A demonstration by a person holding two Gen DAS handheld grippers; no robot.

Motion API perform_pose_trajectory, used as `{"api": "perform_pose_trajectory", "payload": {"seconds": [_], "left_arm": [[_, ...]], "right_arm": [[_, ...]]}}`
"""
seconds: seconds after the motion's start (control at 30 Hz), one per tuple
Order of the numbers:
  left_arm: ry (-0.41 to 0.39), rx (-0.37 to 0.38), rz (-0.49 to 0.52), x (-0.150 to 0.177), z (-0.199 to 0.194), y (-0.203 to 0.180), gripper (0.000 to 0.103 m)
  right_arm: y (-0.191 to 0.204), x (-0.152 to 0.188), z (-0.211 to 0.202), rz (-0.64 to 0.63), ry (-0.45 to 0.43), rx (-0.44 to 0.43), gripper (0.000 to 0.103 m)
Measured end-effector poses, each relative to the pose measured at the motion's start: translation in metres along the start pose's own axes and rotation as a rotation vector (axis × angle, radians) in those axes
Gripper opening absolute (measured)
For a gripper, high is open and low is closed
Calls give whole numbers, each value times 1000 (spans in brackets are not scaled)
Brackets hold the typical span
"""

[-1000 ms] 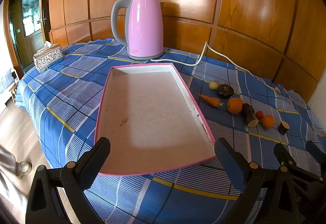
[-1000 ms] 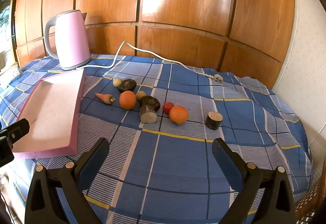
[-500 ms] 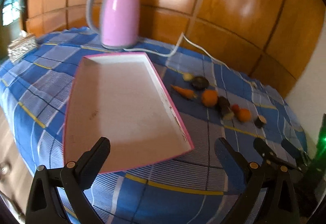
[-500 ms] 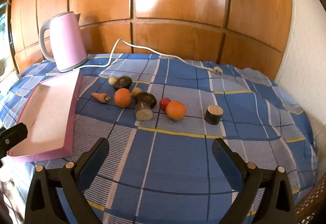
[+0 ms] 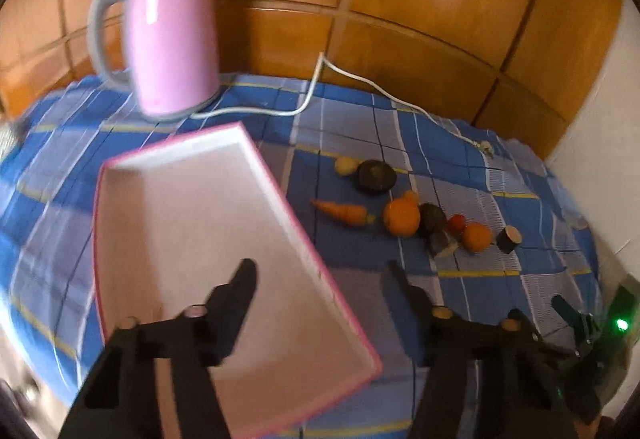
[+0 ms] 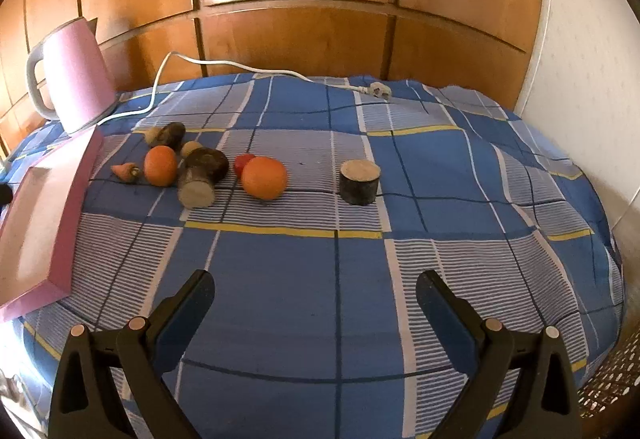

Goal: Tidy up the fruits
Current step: 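Reach the left tool to the small potato and close on it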

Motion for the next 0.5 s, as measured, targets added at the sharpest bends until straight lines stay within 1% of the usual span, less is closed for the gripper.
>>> {"api": "perform_pose_trajectory", "payload": {"seconds": [0.07,0.13,0.2,0.27,0.33,0.37,0.47,0.5], "left_arm": [[26,6,23,-12,14,-3,45],[46,7,85,-28,32,-12,35],[66,10,163,-41,51,-22,35],[85,7,183,-50,67,-26,35],[119,6,181,-62,89,-26,34],[126,4,174,-65,95,-25,32],[179,23,110,-78,121,-20,25],[194,36,76,-82,128,-18,25]], "right_arm": [[0,0,2,-3,1,-1,102],[1,1,3,-7,4,-6,102],[1,1,4,-14,5,-12,102],[0,1,6,-15,10,-11,102],[-2,0,8,-7,17,-15,102],[-3,-1,8,-6,19,-15,102],[-5,-5,10,-5,19,-14,102],[-6,-6,10,-7,18,-13,102]]}}
Point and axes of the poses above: each gripper's, at about its wrist camera, not at the fingertips, and z roughly the way its jaws point, y to its left, x to its underside, the point moved 6 cm from there along z, roughly the way its jaws point, and after that the axes turned 1 degree about -z, right-handed, at the moved point
